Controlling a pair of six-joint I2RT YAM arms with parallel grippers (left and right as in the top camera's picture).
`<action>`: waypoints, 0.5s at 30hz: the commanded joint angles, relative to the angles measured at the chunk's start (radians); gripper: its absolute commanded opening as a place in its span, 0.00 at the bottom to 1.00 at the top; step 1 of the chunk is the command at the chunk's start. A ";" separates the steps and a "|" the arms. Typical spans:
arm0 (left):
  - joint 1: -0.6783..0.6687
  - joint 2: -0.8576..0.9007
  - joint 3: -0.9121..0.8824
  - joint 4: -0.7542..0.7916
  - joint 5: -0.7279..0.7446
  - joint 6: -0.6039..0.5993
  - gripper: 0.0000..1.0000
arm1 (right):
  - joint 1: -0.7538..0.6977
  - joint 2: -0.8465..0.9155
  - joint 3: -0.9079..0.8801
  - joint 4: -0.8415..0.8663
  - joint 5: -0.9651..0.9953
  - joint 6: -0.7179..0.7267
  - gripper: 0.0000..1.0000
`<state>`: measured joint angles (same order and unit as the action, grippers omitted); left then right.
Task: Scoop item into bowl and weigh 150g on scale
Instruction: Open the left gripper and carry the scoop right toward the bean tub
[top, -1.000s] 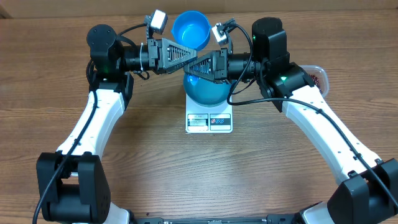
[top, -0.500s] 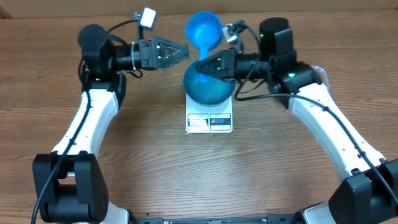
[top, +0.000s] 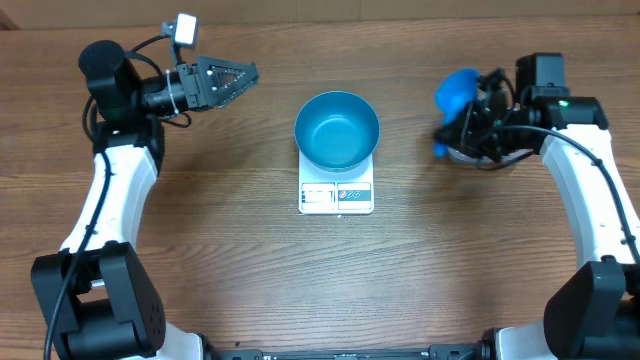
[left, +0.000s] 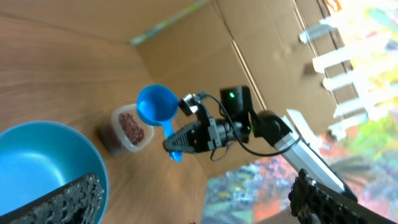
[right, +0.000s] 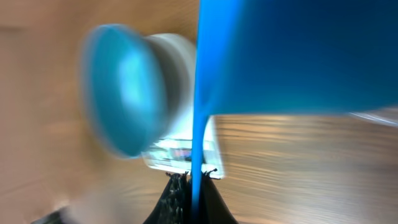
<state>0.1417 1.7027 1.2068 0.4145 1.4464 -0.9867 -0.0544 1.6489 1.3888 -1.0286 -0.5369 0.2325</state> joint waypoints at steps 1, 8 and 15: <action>0.022 0.006 0.008 -0.144 -0.066 0.253 1.00 | -0.012 -0.005 0.005 -0.037 0.285 -0.056 0.04; 0.024 0.006 0.008 -0.633 -0.511 0.513 1.00 | -0.013 -0.005 0.005 -0.072 0.495 -0.056 0.04; 0.022 0.006 0.008 -0.826 -0.695 0.610 1.00 | -0.013 -0.005 0.005 -0.065 0.490 -0.055 0.04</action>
<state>0.1642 1.7042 1.2106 -0.3931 0.8829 -0.4892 -0.0650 1.6489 1.3888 -1.1000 -0.0818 0.1825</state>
